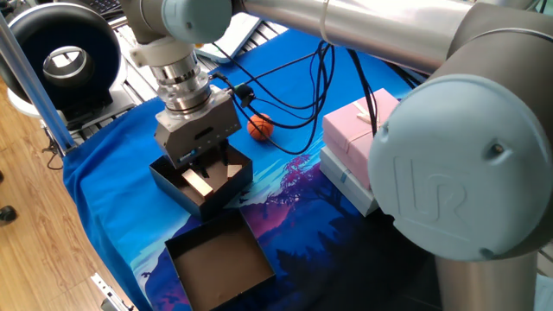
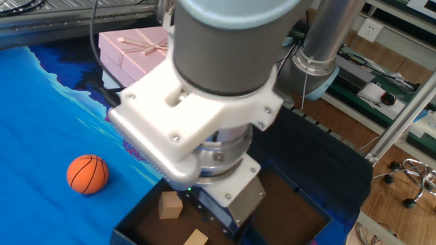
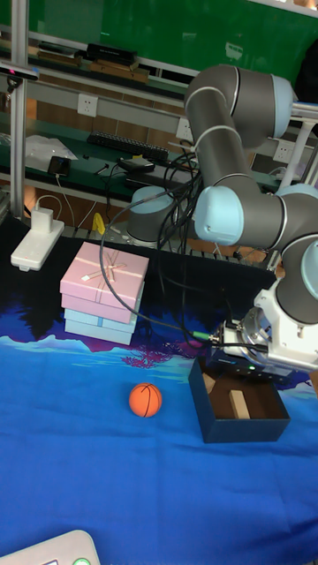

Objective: Take everything out of the gift box

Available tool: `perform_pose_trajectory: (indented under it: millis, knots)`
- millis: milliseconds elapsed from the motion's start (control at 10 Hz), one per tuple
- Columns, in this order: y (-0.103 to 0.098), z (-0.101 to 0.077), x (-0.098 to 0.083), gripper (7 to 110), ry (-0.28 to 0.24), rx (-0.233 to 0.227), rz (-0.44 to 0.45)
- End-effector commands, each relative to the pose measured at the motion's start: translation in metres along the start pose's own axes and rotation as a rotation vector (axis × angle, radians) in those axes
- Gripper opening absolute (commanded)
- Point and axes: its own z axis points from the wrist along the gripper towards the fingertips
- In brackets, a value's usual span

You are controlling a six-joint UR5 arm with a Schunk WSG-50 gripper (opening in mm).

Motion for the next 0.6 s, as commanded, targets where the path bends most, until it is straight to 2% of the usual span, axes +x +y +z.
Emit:
perform_pose_trajectory:
  millis: [0,100,200,300,500]
  knots:
    - [-0.010,0.008,-0.016,44,-0.035,0.018,-0.017]
    - [-0.013,0.009,-0.017,44,-0.037,0.035,-0.019]
    - [-0.018,0.013,-0.018,66,-0.032,0.057,-0.017]
    - [-0.018,0.018,-0.022,66,-0.037,0.065,-0.015]
    - [-0.011,0.024,-0.029,66,-0.055,0.047,-0.015]
